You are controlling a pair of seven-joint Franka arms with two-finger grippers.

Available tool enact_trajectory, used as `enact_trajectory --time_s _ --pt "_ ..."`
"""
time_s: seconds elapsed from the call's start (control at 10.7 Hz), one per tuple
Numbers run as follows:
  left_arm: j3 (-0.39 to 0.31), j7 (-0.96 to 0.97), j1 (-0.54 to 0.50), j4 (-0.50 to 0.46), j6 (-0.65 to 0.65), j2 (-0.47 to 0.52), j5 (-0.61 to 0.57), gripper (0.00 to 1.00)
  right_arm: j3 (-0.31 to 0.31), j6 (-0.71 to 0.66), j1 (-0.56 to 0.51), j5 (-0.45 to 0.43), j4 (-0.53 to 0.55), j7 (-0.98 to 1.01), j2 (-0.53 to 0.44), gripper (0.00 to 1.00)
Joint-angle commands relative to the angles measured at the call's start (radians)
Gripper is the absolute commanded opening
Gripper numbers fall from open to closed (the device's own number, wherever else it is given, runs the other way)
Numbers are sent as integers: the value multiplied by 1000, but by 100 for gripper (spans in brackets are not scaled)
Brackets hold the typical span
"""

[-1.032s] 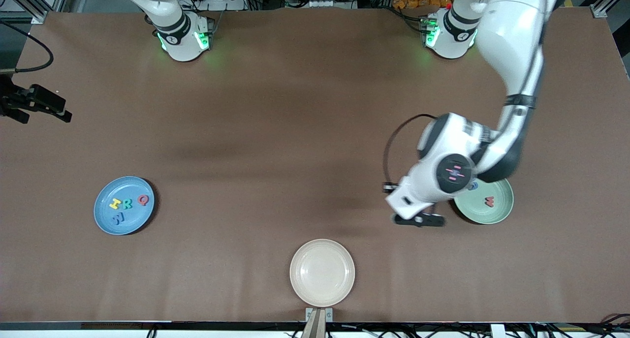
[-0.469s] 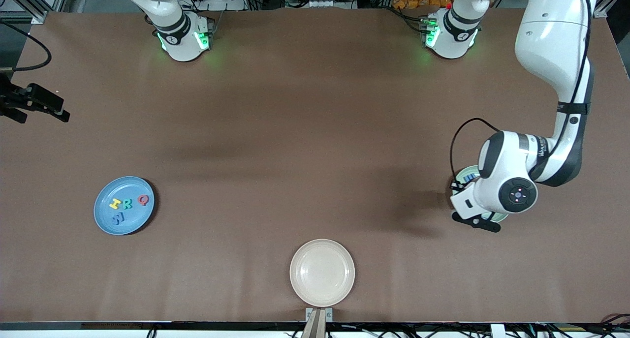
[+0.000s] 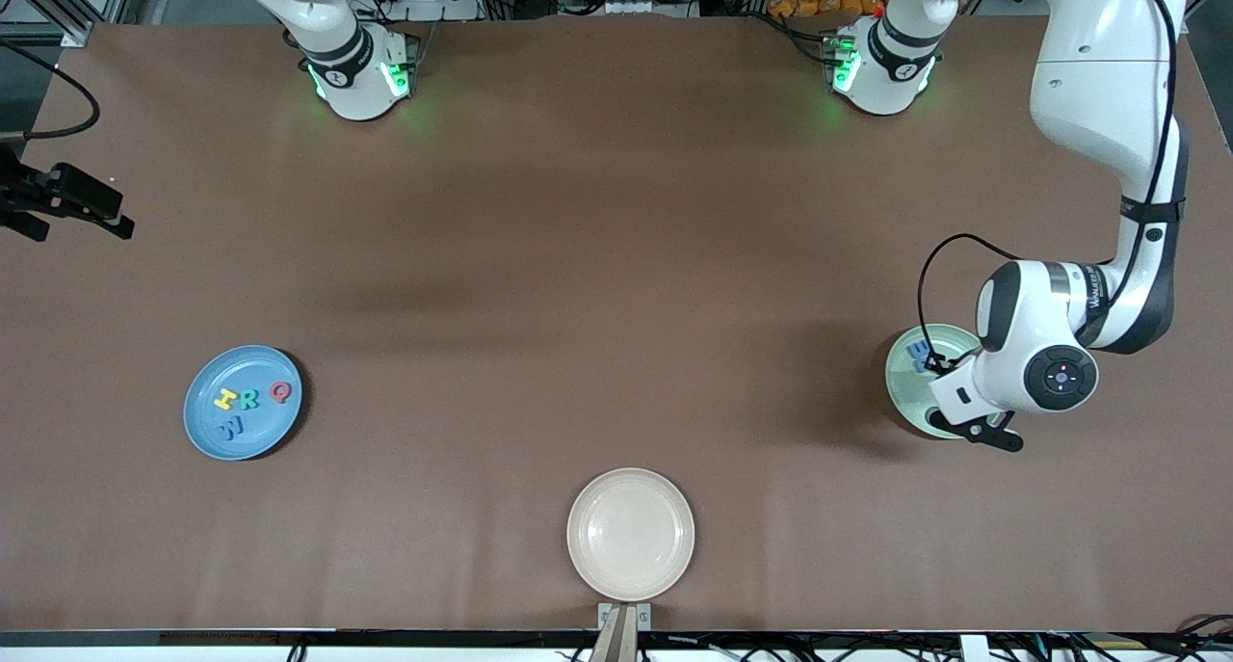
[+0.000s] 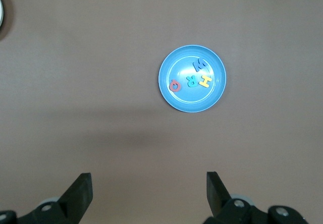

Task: Sort uppercase to blue plate, lowercase to green plate
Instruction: 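Carry the yellow y to the green plate and open the left gripper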

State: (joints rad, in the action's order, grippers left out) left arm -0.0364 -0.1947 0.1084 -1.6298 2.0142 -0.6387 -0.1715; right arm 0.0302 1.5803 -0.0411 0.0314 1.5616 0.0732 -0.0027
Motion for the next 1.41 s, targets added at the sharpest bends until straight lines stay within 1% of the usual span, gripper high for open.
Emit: enact_trajectory --time_s 0.0,0.19,0.28,0.47,0.66,0.84,1.03,1.13,1.22,1.31 --pt "-17 -9 27 -33 11 48 -11 100 -13 1 -8 -15 -2 10 -8 100" --pt "-71 -29 33 -12 11 48 -8 100 -12 4 -13 -18 -2 10 -6 100" --pt "-95 -82 33 -4 15 41 -5 100 -12 4 -13 -18 -2 10 -6 100" --pt "-135 -173 27 -7 64 30 -3 100 -12 4 -11 -16 -2 10 -6 100" --pt "-143 -183 13 -19 83 24 96 100 -12 4 -11 -16 -2 8 -5 100" --pt "-155 -187 14 -7 81 42 109 100 -12 7 -11 -16 -2 8 -5 100" --pt "-151 -167 57 -2 61 169 112 100 -12 7 -11 -16 -2 8 -5 100" --pt "-152 -72 109 -4 35 225 128 100 -12 7 -11 -16 -2 8 -5 100" --pt "-148 93 140 -4 3 287 138 100 -12 7 -14 -16 -2 8 -5 100" --pt "-146 168 178 -2 -30 342 139 100 -10 7 -16 -16 -2 8 -5 100"
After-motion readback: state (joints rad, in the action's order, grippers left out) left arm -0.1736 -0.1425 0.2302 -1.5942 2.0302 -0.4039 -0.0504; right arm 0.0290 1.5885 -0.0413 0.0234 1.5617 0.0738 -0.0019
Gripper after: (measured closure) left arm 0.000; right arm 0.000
